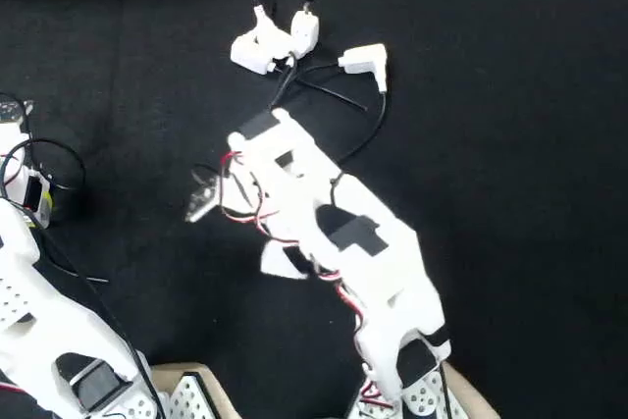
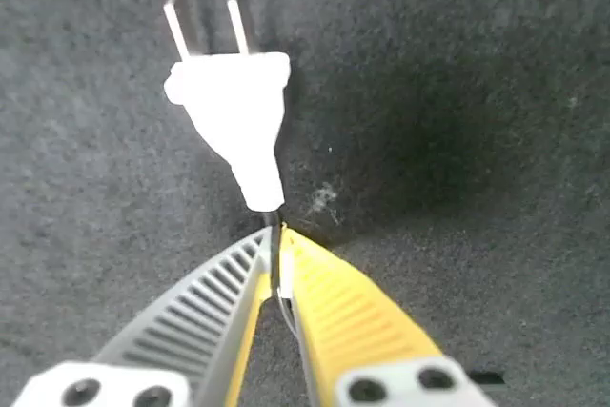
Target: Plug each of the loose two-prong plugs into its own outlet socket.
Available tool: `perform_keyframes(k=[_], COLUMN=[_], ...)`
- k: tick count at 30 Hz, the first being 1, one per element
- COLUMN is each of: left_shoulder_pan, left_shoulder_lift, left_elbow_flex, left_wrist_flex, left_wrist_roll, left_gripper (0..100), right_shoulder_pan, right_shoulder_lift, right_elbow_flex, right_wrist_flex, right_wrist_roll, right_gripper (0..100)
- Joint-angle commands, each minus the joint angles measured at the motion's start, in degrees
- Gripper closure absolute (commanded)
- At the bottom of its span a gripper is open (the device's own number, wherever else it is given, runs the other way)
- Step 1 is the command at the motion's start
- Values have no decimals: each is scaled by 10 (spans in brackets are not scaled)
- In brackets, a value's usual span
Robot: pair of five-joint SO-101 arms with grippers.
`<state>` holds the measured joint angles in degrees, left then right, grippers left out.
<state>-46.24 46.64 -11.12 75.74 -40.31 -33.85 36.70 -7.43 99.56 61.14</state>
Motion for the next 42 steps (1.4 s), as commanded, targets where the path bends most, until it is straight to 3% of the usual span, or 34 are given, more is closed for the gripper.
perform_keyframes(k=[1, 4, 12, 18, 22, 27, 35, 37, 42], left_shoulder_pan=[-33, -34, -34, -34, -34, -34, -17, 1, 51], left_shoulder_lift=[80, 81, 82, 79, 76, 79, 82, 82, 80], left_elbow_flex=[52, 52, 53, 52, 28, -88, -306, -349, -319], left_wrist_flex=[-27, -27, -27, -27, -22, 65, 196, 249, 251], left_wrist_roll=[-3, -4, -4, -4, -3, 4, 85, 85, 56], left_gripper=[971, 971, 971, 971, 971, 967, 967, 970, 971], right_shoulder_pan=[28, 49, 77, 82, 122, 205, 335, 345, 337], right_shoulder_lift=[10, 11, 11, 9, -22, -82, -60, -44, -51], right_elbow_flex=[37, -4, -121, -145, -145, -139, -116, -86, -13], right_wrist_flex=[11, 13, 15, 17, 17, 17, 13, 11, -10], right_wrist_roll=[-46, -67, -66, -66, -67, -73, -280, -302, -305], right_gripper=[948, 920, 732, 728, 724, 724, 725, 724, 724])
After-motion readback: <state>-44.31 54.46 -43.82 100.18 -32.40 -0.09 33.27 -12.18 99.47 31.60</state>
